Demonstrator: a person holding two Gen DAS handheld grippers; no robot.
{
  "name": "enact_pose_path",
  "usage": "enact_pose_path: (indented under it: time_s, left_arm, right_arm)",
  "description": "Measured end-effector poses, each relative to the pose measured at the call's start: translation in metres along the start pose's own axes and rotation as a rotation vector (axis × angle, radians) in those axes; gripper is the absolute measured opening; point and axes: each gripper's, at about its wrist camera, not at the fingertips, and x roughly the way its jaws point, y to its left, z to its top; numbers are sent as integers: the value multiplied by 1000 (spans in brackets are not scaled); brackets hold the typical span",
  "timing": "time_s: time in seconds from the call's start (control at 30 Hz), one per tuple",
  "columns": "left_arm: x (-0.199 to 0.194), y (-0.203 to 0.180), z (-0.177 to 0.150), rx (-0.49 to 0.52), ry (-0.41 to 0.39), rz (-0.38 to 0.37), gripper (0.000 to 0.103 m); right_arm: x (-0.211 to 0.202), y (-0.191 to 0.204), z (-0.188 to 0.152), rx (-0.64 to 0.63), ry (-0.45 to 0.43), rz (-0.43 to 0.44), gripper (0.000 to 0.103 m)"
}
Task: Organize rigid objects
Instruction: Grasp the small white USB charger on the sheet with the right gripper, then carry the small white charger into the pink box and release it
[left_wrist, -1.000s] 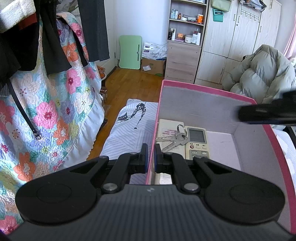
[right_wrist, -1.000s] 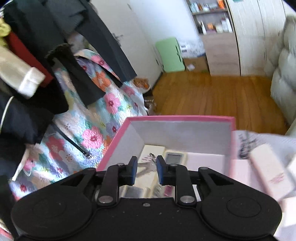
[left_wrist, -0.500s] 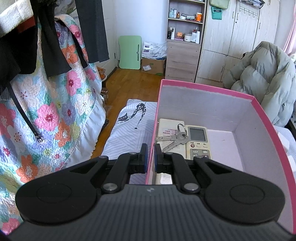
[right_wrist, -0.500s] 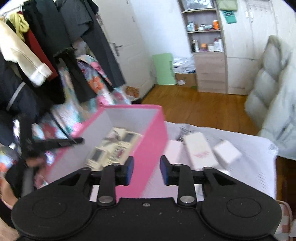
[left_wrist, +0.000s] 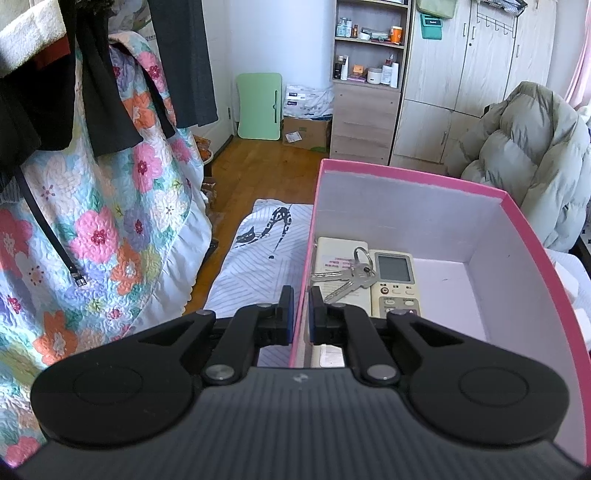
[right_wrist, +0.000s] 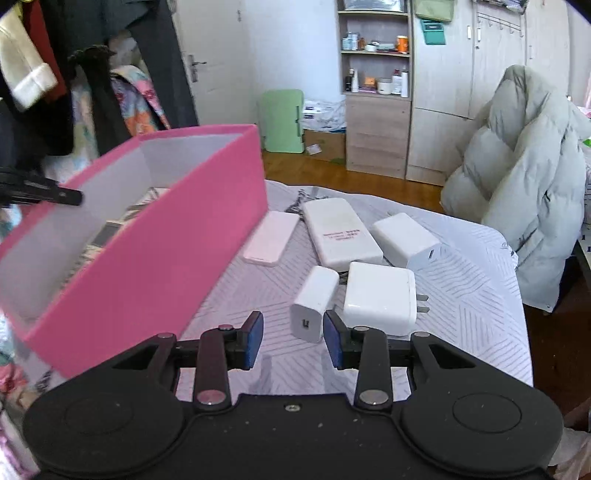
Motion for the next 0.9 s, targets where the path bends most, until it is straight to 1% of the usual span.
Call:
enact_pose_path:
  time_s: [0.1, 0.13, 0.17, 0.2, 0.23, 0.27, 0.3, 0.37, 0.5, 0.6, 0.67, 0.73, 0.8, 0.9]
  left_arm:
    - [0, 0, 0, -9, 0, -6, 7]
    - [-1, -1, 0, -7, 0, -4, 7]
    - [-1, 0, 0, -6, 0, -3, 7]
    - [-1, 1, 0, -5, 0, -4, 7]
    - [-1, 1, 0, -7, 0, -5, 7]
    - [-1, 1, 0, -9, 0, -5, 7]
    - [-1, 1, 0, -9, 0, -6, 7]
    - [-1, 1, 1, -9, 0, -8, 7]
    - [-1, 1, 0, -14, -4, -14, 7]
    - [-1, 2, 0, -14, -4, -13, 7]
    - [-1, 2, 0, -11, -4, -13, 7]
    - [-1, 2, 0, -8, -3, -10, 7]
    - [-1, 2, 0, -12, -4, -14, 7]
    - [-1, 2, 0, -10, -4, -11, 7]
  right_arm:
    - [16, 0, 0, 31, -5, -36, 40]
    - [21, -2, 1, 71, -8, -61, 37]
    - [25, -4, 2, 116, -6, -78, 38]
    - [29, -6, 3, 148, -4, -76, 38]
    - [31, -7, 3, 166, -12, -72, 32]
    - [34, -7, 3, 176, -18, -82, 27]
    - [35, -6, 2, 165, -24, -109, 26]
    - [32, -4, 0, 167, -38, -129, 26]
    - [25, -8, -8, 217, -30, -76, 26]
    - [26, -9, -11, 241, -17, -67, 26]
    - [28, -13, -13, 276, -26, -68, 26]
    - [26, -11, -13, 274, -26, -73, 26]
    - [18, -10, -14, 285, -42, -56, 27]
    - [-2, -6, -11, 302, -70, -3, 27]
